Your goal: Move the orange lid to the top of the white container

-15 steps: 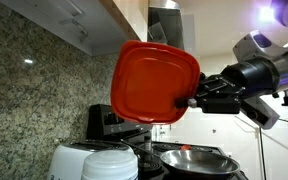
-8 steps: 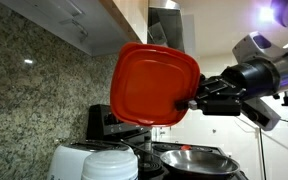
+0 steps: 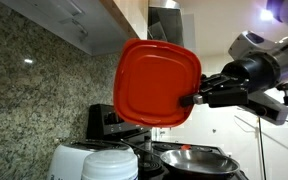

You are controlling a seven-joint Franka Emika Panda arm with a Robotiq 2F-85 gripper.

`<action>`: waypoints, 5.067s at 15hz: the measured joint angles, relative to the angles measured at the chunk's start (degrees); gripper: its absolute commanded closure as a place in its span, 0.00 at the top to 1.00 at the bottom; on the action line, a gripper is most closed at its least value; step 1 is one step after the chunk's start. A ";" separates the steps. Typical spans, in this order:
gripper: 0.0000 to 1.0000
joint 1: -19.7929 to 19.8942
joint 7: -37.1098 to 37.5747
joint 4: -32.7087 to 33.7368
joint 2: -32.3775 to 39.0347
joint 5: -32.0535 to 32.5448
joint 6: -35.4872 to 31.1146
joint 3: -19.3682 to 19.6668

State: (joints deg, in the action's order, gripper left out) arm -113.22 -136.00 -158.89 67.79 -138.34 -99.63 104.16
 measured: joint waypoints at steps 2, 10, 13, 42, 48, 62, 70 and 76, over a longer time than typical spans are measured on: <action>0.04 0.95 3.58 -0.02 -0.30 2.31 2.13 1.90; 0.04 4.39 11.83 0.39 -0.51 6.62 9.38 2.33; 0.04 2.01 14.14 1.32 0.04 7.71 9.86 1.92; 0.04 6.31 57.12 7.91 -2.42 21.44 44.82 12.53; 0.04 14.55 70.94 13.27 -6.92 21.45 51.60 11.29; 0.04 25.60 101.81 18.56 -13.55 21.45 48.07 -2.84; 0.04 33.28 103.36 24.11 -15.17 21.54 43.04 -10.88; 0.04 37.12 96.06 27.23 -17.94 21.46 34.29 -15.52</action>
State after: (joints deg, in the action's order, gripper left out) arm -76.10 -39.95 -131.66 49.85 -116.88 -65.34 88.63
